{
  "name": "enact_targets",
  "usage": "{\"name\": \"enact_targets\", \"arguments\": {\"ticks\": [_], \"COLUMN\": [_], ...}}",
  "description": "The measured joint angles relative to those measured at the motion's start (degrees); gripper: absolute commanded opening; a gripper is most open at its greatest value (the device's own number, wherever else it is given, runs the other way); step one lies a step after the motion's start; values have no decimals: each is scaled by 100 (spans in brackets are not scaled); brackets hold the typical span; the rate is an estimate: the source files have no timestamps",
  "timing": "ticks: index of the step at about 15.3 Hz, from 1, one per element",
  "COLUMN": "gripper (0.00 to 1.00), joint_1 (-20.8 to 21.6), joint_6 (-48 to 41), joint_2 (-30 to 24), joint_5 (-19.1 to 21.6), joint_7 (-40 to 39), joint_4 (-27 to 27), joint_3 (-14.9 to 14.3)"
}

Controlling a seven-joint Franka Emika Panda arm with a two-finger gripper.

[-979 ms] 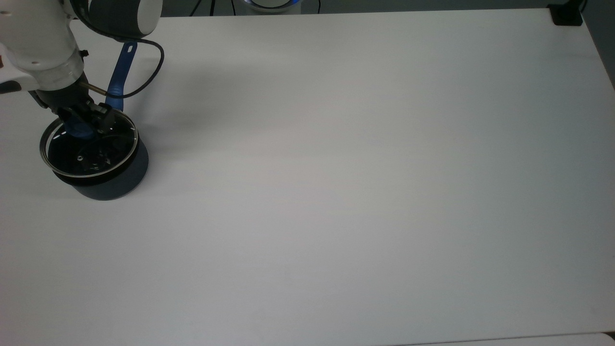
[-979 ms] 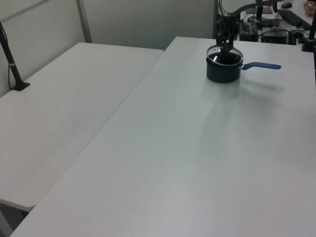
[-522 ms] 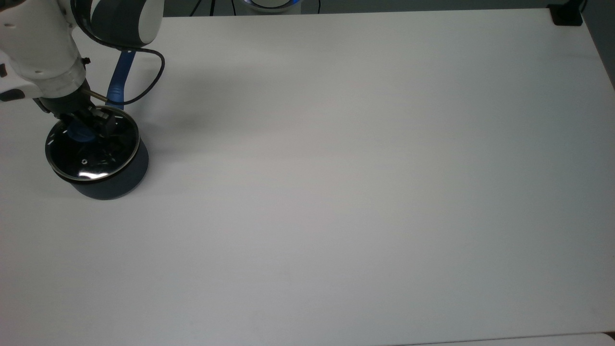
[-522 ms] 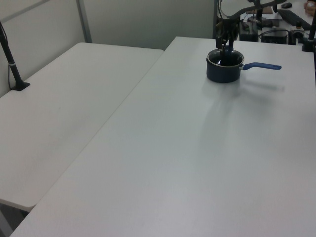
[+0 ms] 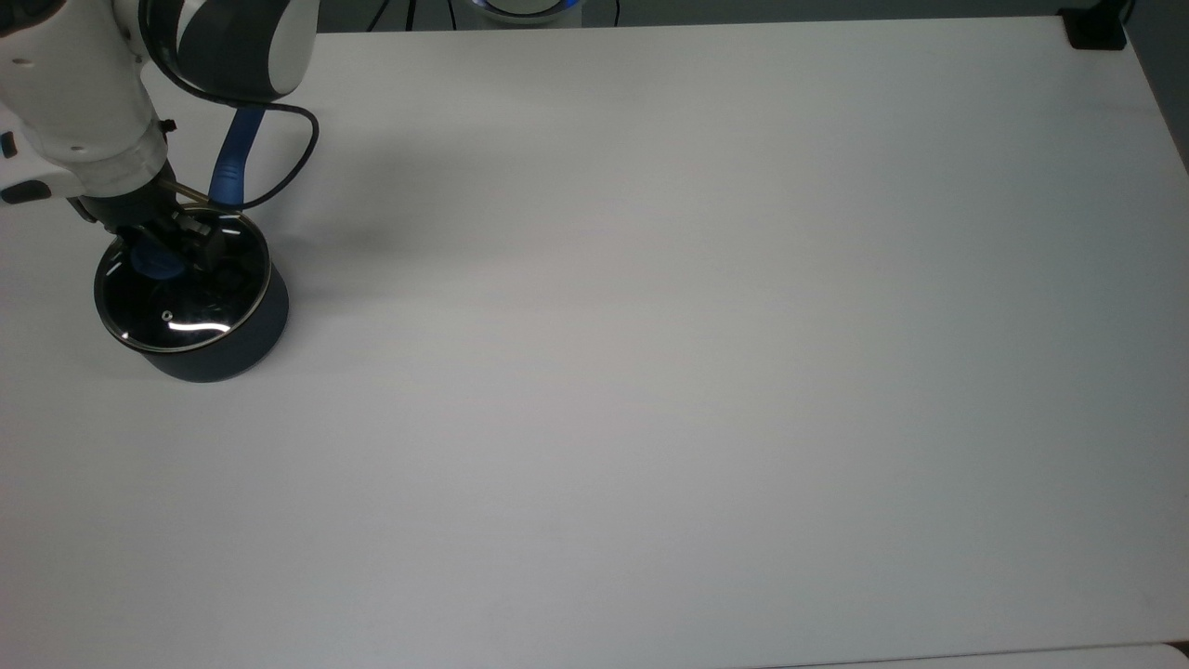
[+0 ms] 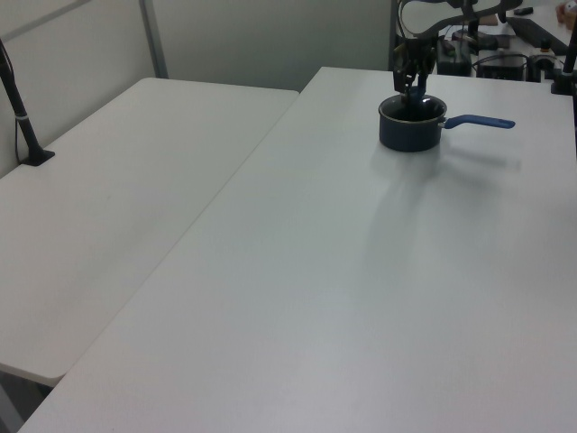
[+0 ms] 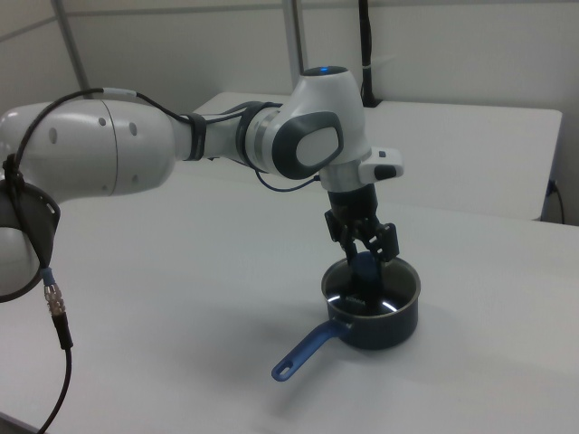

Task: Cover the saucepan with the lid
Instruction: 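Lower the lid onto the saucepan rim and settle it, then open the gripper, release the knob and raise away from the saucepan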

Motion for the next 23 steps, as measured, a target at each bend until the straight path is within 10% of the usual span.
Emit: {"name": "enact_targets", "arguments": {"ticks": [11, 15, 23], "gripper": [100, 100, 100], "joint_1": [48, 756, 1277], "joint_6": [-38, -868, -1311], "joint_2": [-283, -1155, -2424], "joint_5": [9, 9, -394], "joint_7": [110, 230, 780], "joint_4": [8, -467, -1721], "joint_3": [0, 45, 1108]}}
